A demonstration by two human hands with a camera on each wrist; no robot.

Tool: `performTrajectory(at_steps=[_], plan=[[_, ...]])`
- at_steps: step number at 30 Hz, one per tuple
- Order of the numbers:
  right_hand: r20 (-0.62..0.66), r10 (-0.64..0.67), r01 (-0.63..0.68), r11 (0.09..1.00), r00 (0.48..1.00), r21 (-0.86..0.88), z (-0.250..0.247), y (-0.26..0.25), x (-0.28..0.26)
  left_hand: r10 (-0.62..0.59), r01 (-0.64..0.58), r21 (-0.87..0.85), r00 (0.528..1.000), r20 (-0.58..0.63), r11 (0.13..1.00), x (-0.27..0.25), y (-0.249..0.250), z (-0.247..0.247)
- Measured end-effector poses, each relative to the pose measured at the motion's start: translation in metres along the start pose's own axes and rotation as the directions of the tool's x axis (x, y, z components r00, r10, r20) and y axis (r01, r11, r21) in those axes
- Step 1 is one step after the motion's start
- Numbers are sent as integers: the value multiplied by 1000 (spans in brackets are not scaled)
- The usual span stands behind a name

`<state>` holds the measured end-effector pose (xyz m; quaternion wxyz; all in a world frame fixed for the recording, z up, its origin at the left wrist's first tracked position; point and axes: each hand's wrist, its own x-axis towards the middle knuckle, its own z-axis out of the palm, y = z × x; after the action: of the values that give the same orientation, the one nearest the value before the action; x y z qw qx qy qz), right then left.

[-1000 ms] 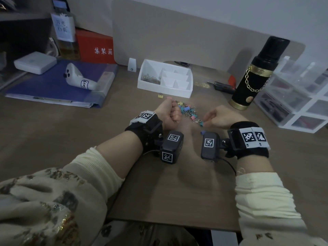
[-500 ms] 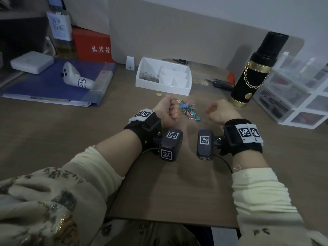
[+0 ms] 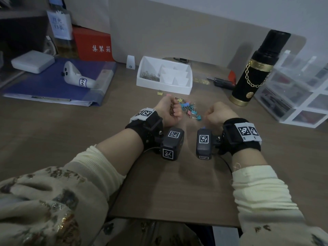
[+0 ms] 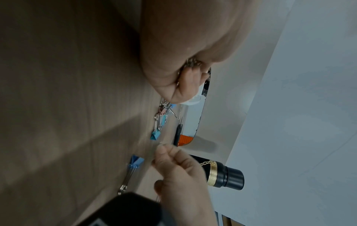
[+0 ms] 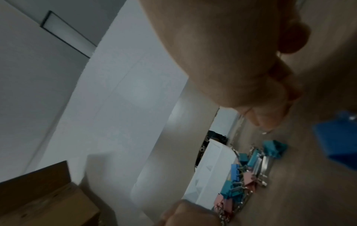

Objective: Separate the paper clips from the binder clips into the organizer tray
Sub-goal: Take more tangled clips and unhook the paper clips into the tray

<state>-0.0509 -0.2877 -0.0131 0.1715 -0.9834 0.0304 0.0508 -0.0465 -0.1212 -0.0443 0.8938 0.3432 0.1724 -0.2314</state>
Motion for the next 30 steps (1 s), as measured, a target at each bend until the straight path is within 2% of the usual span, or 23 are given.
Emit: performTrajectory(at_steps=[3, 5, 7, 9, 12, 15, 17, 19, 22, 26, 30], plan=[[-101, -237, 253, 948, 966, 193, -5, -15, -9, 0, 0, 15, 1000, -2, 1000, 1, -2, 3], [-73, -387, 389, 862, 919, 324, -7, -29, -19, -14, 14, 17, 1000, -4, 1000, 1, -4, 4], [-40, -467, 443, 805, 883, 394, -5, -39, -27, -32, 32, 18, 999, 9, 999, 2, -6, 6], [-44, -480, 458, 799, 876, 389, -4, -42, -29, -56, 55, 38, 998, 32, 998, 2, -8, 8], [-115, -472, 477, 788, 874, 389, -6, -36, -27, -106, 105, 25, 993, 43, 994, -4, -8, 8], [-192, -421, 462, 832, 886, 306, -9, -24, -23, -135, 135, 5, 989, 68, 991, -11, -9, 7], [-110, -399, 414, 872, 910, 261, -10, -18, -21, -109, 107, 39, 992, 61, 994, -12, -9, 7], [66, -372, 351, 911, 926, 217, -11, -13, -23, -94, 90, 57, 994, 62, 994, -11, -9, 7], [251, -254, 256, 966, 934, 25, -15, -5, -27, -93, 87, 74, 993, 72, 993, -12, -9, 6], [317, -80, 120, 987, 945, -109, -12, 1, -24, -91, 85, 88, 994, 58, 993, -14, -8, 7], [264, -44, 79, 989, 963, -123, -5, -3, -17, -40, 37, 72, 998, 38, 997, -12, -3, 4]])
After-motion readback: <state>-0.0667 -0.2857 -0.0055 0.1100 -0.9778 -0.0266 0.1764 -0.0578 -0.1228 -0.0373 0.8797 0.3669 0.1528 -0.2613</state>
